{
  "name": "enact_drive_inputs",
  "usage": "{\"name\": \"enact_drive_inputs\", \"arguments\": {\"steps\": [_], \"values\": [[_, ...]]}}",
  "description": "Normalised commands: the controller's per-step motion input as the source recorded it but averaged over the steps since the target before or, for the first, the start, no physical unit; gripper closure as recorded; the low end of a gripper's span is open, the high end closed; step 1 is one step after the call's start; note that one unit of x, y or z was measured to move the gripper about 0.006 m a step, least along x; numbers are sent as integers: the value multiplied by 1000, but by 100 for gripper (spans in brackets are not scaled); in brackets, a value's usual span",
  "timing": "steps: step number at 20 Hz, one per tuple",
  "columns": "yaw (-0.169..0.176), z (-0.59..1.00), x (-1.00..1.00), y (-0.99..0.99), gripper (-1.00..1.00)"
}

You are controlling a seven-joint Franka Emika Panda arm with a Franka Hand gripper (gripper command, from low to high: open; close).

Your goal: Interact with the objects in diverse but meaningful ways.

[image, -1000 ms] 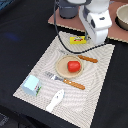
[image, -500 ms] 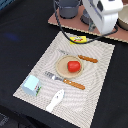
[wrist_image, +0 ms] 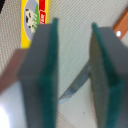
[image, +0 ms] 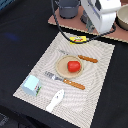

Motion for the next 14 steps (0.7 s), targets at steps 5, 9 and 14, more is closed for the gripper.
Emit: {"name": "enact_drive_inputs", "arguments": {"steps": [5,9,14], "values": [[9,-641,-770,93,-100],[14,-651,-774,216,-100],[6,-637,-597,307,-100]]}}
